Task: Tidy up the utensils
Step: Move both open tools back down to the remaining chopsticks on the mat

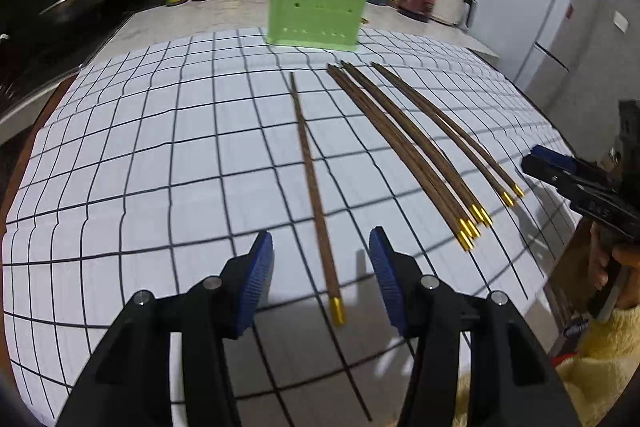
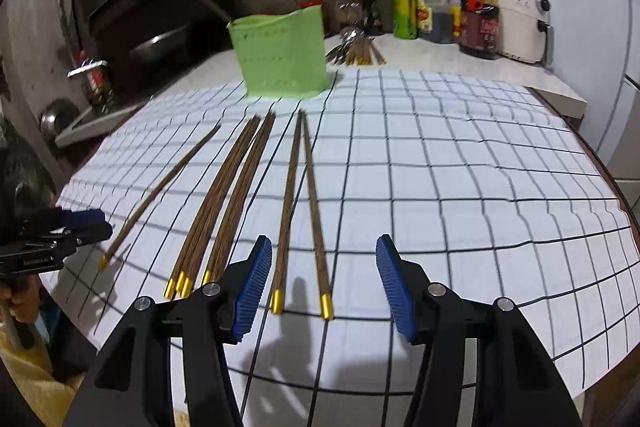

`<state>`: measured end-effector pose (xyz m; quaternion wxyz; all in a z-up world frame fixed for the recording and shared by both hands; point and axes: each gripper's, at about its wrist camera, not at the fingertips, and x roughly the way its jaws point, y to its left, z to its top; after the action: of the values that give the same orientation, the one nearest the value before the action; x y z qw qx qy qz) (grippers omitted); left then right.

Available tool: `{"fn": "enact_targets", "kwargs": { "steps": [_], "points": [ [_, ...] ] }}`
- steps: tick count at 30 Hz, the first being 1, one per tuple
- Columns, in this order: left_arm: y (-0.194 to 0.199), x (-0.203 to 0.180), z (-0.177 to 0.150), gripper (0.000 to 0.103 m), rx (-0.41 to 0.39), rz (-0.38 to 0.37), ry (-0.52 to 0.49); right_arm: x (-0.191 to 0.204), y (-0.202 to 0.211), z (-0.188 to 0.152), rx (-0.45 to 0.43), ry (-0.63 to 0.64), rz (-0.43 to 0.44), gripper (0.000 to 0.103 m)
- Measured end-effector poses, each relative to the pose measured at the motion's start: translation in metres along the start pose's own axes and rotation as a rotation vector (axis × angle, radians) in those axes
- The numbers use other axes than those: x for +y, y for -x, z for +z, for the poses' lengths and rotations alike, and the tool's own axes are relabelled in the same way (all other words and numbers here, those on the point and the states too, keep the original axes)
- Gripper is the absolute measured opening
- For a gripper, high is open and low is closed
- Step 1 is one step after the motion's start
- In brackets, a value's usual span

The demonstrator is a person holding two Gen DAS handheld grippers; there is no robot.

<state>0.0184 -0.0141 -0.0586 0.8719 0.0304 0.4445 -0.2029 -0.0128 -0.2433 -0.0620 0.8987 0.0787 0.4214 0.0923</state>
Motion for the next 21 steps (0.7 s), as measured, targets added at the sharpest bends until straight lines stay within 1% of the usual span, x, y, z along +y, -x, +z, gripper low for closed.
{"fn": "enact_targets", "kwargs": {
  "steps": [2,4,6,9,10,12,14,18,21],
  "points": [
    [0.0,-0.005,-0.005,0.05,0.002,0.007,-0.028,0.0,-0.002,-0.003,0.019,0.013,-0.015,0.045],
    [0.002,-0.006,-0.013,0.05,0.006,0.0,-0.041,-0.001,-0.004,-0.008,0.038,0.018,-0.013,0.042],
    [0.001,-0.009,-0.017,0.05,0.01,-0.008,-0.05,-0.002,-0.004,-0.014,0.044,0.03,-0.023,0.042],
    [-0.003,-0.014,-0.023,0.044,0.013,-0.003,-0.069,-0.003,-0.006,-0.021,0.043,0.038,-0.029,0.042],
    [-0.003,-0.016,-0.023,0.04,0.005,0.015,-0.075,-0.003,-0.006,-0.023,0.042,0.038,-0.027,0.042],
    [-0.004,-0.017,-0.023,0.036,0.004,0.035,-0.07,-0.004,-0.007,-0.024,0.037,0.039,-0.026,0.041],
    [-0.004,-0.017,-0.023,0.028,0.009,0.068,-0.06,-0.004,-0.009,-0.026,0.038,0.053,-0.025,0.04],
    [-0.001,-0.02,-0.025,0.027,0.014,0.087,-0.037,0.001,-0.013,-0.026,0.023,0.084,-0.035,0.039],
    [-0.004,-0.021,-0.024,0.023,-0.008,0.114,-0.024,0.003,-0.017,-0.024,0.006,0.089,-0.027,0.031]
  ]
}}
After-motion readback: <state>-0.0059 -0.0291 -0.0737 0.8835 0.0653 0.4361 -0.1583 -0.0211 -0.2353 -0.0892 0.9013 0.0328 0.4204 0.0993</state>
